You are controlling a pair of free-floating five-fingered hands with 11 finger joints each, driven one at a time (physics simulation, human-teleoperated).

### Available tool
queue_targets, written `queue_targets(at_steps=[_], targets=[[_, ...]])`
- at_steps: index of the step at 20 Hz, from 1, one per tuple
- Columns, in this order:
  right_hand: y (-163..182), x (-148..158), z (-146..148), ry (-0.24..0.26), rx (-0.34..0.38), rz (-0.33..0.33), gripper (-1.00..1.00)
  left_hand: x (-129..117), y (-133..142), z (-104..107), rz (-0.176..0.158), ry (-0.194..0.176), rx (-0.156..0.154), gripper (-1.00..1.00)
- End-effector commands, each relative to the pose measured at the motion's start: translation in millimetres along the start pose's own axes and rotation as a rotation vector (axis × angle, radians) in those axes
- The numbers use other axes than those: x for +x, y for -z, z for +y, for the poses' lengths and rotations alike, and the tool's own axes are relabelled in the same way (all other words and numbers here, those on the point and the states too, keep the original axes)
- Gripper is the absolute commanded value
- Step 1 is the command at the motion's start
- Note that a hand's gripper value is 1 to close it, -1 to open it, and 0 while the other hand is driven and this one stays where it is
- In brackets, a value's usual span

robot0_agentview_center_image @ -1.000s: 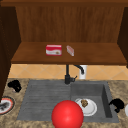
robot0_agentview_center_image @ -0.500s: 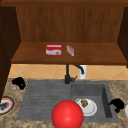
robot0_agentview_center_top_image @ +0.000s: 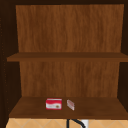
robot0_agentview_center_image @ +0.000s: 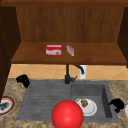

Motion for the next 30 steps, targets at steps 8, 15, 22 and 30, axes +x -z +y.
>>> queue_targets(at_steps=[8, 15, 22, 30], targets=[[0, 0, 0, 0.000, 0.000, 0.000, 0.00, 22, 68, 8, 0.038, 0.007, -0.077, 1.00], [0, 0, 0, 0.000, 0.000, 0.000, 0.00, 28, 115, 13, 0.039, 0.022, -0.085, 1.00], [0, 0, 0, 0.000, 0.000, 0.000, 0.00, 33, 160, 9, 0.050, 0.010, -0.089, 1.00], [0, 0, 0, 0.000, 0.000, 0.000, 0.00, 33, 211, -17, 0.049, 0.020, -0.089, 1.00]])
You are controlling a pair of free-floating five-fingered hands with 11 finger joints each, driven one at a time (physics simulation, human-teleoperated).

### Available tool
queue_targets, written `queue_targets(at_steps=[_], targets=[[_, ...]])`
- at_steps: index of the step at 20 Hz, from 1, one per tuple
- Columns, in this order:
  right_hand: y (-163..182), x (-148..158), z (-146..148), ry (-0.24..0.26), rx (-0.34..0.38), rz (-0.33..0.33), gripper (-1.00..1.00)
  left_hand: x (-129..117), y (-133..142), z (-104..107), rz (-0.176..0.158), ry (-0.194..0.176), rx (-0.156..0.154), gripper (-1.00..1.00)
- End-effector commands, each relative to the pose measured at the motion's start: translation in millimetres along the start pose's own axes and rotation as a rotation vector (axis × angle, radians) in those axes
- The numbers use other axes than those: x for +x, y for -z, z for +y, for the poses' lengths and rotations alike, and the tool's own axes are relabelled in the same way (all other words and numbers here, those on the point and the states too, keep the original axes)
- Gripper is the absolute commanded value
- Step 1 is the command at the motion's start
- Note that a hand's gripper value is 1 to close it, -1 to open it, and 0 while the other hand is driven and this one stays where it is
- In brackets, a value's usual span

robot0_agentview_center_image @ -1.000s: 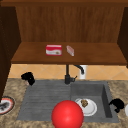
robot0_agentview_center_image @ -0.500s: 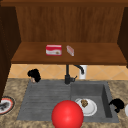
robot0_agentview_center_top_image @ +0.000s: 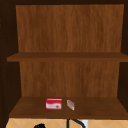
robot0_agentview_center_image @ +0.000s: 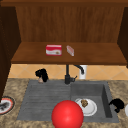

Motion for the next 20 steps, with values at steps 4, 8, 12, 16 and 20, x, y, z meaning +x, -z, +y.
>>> queue_targets(at_steps=[4, 8, 12, 16, 20], targets=[[0, 0, 0, 0.000, 0.000, 0.000, 0.00, 2, 46, -19, 0.015, 0.016, -0.042, 1.00], [0, 0, 0, 0.000, 0.000, 0.000, 0.00, 2, 73, -30, 0.017, 0.019, -0.046, 1.00], [0, 0, 0, 0.000, 0.000, 0.000, 0.00, 2, 101, -42, 0.020, 0.021, -0.051, 1.00], [0, 0, 0, 0.000, 0.000, 0.000, 0.00, 2, 128, -53, 0.022, 0.023, -0.054, 1.00], [0, 0, 0, 0.000, 0.000, 0.000, 0.00, 2, 155, -64, 0.028, 0.022, -0.062, 1.00]])
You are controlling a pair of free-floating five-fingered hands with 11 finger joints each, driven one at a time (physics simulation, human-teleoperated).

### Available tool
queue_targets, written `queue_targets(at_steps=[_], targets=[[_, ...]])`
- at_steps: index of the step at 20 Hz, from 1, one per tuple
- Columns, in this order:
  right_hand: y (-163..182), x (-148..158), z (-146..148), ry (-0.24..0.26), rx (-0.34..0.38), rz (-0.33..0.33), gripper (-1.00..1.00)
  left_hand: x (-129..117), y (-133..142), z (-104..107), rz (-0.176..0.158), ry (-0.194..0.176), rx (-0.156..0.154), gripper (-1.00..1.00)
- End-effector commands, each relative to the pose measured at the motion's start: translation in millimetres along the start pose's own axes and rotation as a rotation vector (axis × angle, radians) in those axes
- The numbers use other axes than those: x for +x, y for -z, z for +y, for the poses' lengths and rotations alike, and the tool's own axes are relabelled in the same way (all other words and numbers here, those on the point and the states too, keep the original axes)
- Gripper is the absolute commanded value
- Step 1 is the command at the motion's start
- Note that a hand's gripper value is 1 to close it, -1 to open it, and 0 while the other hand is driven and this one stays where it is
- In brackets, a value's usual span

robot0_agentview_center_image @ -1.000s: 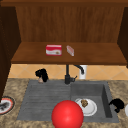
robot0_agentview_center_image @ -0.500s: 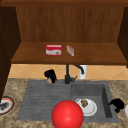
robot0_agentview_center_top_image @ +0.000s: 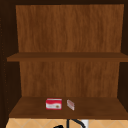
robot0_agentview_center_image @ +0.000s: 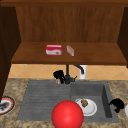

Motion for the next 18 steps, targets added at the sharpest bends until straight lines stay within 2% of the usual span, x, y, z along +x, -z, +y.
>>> queue_targets(at_steps=[1, 12, 18], targets=[[0, 0, 0, 0.000, 0.000, 0.000, 0.00, 1, 26, -10, 0.013, 0.016, -0.040, 1.00], [0, 0, 0, 0.000, 0.000, 0.000, 0.00, 1, 98, -39, 0.029, 0.015, -0.063, 1.00], [0, 0, 0, 0.000, 0.000, 0.000, 0.00, -8, 133, -66, 0.037, 0.010, -0.065, 1.00]])
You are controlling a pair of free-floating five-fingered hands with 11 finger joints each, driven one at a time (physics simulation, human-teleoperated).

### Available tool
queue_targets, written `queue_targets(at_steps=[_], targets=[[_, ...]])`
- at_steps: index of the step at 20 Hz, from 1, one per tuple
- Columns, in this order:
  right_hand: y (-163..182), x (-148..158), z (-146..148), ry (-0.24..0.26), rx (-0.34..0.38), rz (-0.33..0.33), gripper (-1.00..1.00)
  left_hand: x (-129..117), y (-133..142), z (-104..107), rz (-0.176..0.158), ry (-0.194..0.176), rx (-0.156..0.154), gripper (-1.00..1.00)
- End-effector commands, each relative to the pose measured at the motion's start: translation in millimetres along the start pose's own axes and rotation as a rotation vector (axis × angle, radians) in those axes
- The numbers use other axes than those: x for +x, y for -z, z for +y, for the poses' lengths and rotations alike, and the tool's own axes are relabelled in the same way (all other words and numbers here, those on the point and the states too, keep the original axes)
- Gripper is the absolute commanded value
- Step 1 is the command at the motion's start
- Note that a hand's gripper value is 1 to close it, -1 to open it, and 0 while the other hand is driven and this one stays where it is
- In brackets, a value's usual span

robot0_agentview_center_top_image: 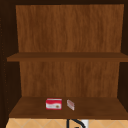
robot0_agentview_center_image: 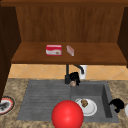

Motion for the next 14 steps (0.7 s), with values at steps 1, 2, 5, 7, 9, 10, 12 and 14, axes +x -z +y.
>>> queue_targets(at_steps=[1, 2, 5, 7, 9, 10, 12, 14], targets=[[0, 0, 0, 0.000, 0.000, 0.000, 0.00, -8, 21, -19, 0.023, 0.006, -0.034, 1.00], [0, 0, 0, 0.000, 0.000, 0.000, 0.00, -12, 27, -24, 0.025, 0.007, -0.031, 1.00], [0, 0, 0, 0.000, 0.000, 0.000, 0.00, -27, 40, -44, 0.031, 0.010, -0.016, 1.00], [0, 0, 0, 0.000, 0.000, 0.000, 0.00, -33, 49, -60, 0.027, 0.030, -0.008, 1.00], [0, 0, 0, 0.000, 0.000, 0.000, 0.00, -44, 58, -72, 0.027, 0.027, -0.006, 1.00], [0, 0, 0, 0.000, 0.000, 0.000, 0.00, -50, 60, -78, 0.023, 0.024, 0.004, 1.00], [0, 0, 0, 0.000, 0.000, 0.000, 0.00, -61, 64, -90, 0.019, 0.024, 0.002, 1.00], [0, 0, 0, 0.000, 0.000, 0.000, 0.00, -75, 65, -102, 0.009, 0.017, 0.020, 1.00]])
